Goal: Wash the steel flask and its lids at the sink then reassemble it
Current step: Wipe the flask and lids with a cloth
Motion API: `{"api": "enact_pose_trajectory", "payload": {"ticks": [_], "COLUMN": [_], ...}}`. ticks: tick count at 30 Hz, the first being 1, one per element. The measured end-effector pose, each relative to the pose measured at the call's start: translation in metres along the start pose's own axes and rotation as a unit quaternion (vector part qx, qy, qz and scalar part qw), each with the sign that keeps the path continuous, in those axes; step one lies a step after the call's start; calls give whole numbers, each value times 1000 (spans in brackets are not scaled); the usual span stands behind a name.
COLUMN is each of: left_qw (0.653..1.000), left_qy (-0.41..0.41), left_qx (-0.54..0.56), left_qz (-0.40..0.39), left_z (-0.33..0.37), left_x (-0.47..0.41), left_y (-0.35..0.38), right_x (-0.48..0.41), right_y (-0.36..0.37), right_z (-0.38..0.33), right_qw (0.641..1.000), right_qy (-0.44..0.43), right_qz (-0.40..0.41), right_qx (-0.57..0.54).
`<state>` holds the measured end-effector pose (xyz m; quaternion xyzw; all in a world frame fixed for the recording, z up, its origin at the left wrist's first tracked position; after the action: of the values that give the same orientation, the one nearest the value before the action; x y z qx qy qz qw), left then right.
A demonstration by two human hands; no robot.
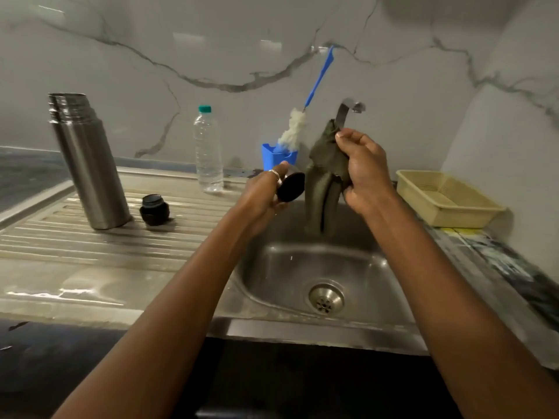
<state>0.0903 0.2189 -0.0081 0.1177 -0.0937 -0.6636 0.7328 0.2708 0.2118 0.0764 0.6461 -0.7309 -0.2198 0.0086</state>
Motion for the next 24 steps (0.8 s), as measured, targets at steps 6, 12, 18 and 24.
{"api": "enact_pose_trajectory", "payload": {"ticks": [6, 12, 18, 24], "left_qw": [998, 1000, 1000, 997], "left_qy": [-61, -26, 7, 61], "left_qx": [6, -2, -20, -34], "left_qz": [-32, 12, 11, 20], "left_z": [-49, -54, -50, -35], "left_x": [-2, -18, -15, -11], "left_y": [42, 24, 21, 26], "right_x": [4, 33, 26, 30], "right_y": [-21, 18, 16, 22], "right_z": [54, 69, 90, 78], "right_qw": [946, 895, 946, 931], "right_qy": [-78, -135, -39, -95], "right_qz": [9, -129, -118, -103], "right_qx": [314, 405, 298, 338]}}
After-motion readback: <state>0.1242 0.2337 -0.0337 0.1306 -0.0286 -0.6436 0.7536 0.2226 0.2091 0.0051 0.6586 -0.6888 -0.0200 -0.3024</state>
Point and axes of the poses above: each hand's wrist, its own x-axis away from the middle knuckle, its own y-axis out of the palm, z = x × y, the point moved 10 cm from there along -x, towards the middle knuckle, and after that the axes turned 3 degrees about x, right-handed, at the moved point
